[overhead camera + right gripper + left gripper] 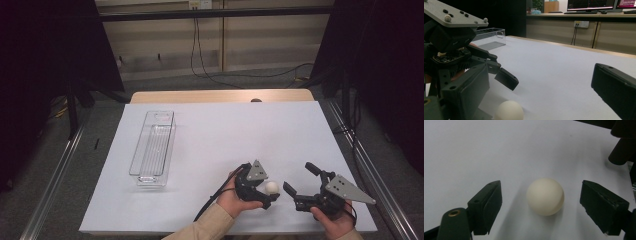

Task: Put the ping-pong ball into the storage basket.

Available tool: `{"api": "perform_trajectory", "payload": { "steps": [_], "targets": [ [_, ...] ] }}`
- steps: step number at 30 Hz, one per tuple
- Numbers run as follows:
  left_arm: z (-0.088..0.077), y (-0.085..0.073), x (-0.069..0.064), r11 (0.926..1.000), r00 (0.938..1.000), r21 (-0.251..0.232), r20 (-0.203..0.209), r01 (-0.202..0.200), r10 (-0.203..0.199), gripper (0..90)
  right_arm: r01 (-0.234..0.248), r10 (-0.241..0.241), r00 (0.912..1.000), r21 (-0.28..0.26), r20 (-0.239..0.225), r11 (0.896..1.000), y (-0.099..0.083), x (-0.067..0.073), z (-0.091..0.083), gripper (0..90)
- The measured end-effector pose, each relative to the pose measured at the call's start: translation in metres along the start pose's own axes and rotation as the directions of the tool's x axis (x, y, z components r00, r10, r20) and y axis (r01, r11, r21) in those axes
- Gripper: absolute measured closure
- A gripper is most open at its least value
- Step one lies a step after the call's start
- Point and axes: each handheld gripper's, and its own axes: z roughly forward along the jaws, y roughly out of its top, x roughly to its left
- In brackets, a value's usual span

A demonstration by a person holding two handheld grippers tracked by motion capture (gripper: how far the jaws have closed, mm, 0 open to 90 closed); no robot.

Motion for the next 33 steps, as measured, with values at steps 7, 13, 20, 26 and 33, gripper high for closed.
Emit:
{"api": "perform_trajectory", "payload": {
  "steps": [7, 13, 20, 26, 33],
  "targets": [
    [0.004, -0.001, 0.001, 0.9999, 0.9994, 0.008, 0.032, 0.009, -0.009, 25.0, -0.001, 0.001, 1.0000, -0.001, -0.002, 1.000, 0.000, 0.000, 0.000, 1.2],
    [0.006, 0.000, 0.002, 0.9999, 0.9992, 0.016, 0.041, 0.001, -0.002, 27.9, -0.004, 0.004, 1.0000, -0.001, 0.000, 1.000, 0.000, 0.000, 0.000, 1.2],
    [0.008, 0.001, 0.002, 0.9987, 0.9995, 0.050, 0.031, -0.006, 0.004, 30.7, -0.008, 0.008, 1.0000, -0.004, 0.004, 1.000, 0.000, 0.000, 0.000, 1.2],
    [0.011, 0.002, 0.003, 0.9986, 0.9988, 0.052, 0.048, 0.005, -0.008, 34.3, -0.002, 0.002, 1.0000, -0.001, 0.002, 1.000, 0.000, -0.001, 0.000, 1.2],
    [0.014, 0.002, 0.005, 0.9969, 0.9986, 0.077, 0.051, 0.012, -0.016, 37.1, -0.008, 0.008, 1.0000, -0.004, -0.001, 1.000, 0.001, -0.001, -0.001, 1.3]
  ]
}}
